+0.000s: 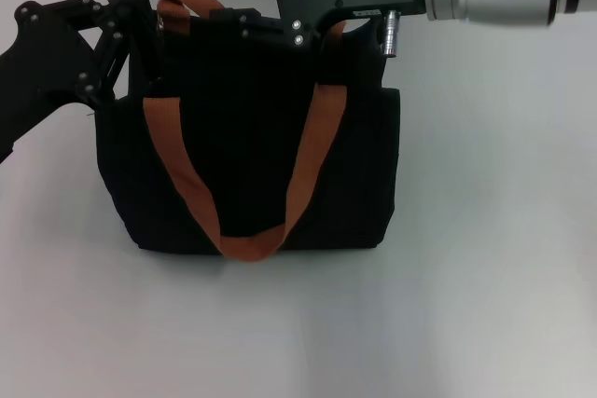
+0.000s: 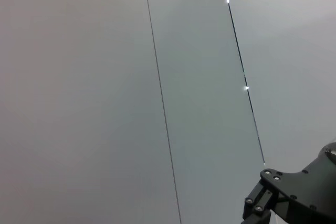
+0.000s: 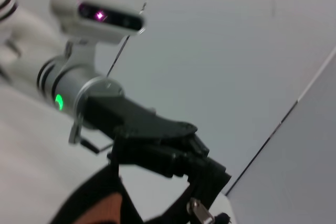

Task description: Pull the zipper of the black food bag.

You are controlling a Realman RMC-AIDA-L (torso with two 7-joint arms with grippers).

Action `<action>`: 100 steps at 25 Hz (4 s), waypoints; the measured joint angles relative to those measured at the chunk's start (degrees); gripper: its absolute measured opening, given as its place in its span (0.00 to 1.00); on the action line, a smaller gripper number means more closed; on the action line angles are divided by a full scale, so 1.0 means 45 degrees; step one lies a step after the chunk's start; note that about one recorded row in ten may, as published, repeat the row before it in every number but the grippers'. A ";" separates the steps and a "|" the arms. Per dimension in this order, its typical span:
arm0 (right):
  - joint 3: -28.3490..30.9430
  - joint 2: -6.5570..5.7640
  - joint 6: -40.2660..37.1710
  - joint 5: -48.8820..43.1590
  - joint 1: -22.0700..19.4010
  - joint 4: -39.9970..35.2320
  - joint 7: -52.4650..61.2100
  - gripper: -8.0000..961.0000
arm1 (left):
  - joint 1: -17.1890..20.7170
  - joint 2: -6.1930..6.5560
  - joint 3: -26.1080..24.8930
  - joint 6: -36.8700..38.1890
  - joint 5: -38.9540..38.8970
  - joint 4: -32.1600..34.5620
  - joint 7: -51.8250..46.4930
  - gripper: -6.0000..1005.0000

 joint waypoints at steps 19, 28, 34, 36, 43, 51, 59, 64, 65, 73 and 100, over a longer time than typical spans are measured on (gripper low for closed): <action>-0.2785 0.0034 0.2374 0.2158 -0.0171 0.0119 -0.4976 0.44 | 0.0032 -0.0016 0.0071 0.0135 -0.0004 0.0001 -0.0056 0.09; -0.3341 0.0033 0.3126 0.2172 -0.0022 0.0279 -0.5016 0.44 | -0.0079 0.0010 0.0011 0.0129 -0.0003 -0.0002 -0.0108 0.09; -0.3332 0.0006 0.2989 0.2368 -0.0256 0.0112 -0.5027 0.44 | -0.0080 0.0032 0.0001 0.0137 -0.0003 -0.0002 -0.0181 0.09; -0.3407 0.0001 0.3021 0.2352 -0.0178 0.0149 -0.5081 0.44 | -0.0079 0.0019 0.0019 0.0138 -0.0003 -0.0001 -0.0185 0.09; -0.3706 0.0016 0.3192 0.2388 -0.0079 0.0168 -0.5158 0.44 | -0.0068 -0.0012 0.0080 0.0155 -0.0002 0.0000 -0.0184 0.10; -0.4213 0.0046 0.3699 0.2513 -0.0199 0.0091 -0.5166 0.38 | -0.0069 -0.0020 0.0023 0.0283 -0.0009 0.0000 -0.0181 0.10; -0.4232 0.0052 0.3695 0.2985 -0.0360 0.0016 -0.5174 0.08 | -0.0023 -0.0020 0.0024 0.0327 -0.0038 0.0002 -0.0186 0.10; -0.4247 0.0054 0.3704 0.3368 -0.0489 0.0011 -0.5181 0.02 | -0.0003 -0.0018 0.0066 0.0384 -0.0068 0.0002 -0.0200 0.10; -0.4248 0.0053 0.3703 0.3393 -0.0528 -0.0044 -0.5182 0.01 | 0.0007 -0.0018 0.0053 0.0395 -0.0071 0.0001 -0.0200 0.10; -0.4247 0.0025 0.3591 0.3213 -0.0815 -0.0453 -0.5183 0.01 | 0.0021 -0.0026 0.0000 0.0539 -0.0032 -0.0003 -0.0231 0.10; -0.4250 0.0017 0.3332 -0.0108 -0.2803 -0.3475 -0.4427 0.00 | 0.0040 0.0018 -0.0001 0.0560 -0.0009 -0.0157 -0.0240 0.11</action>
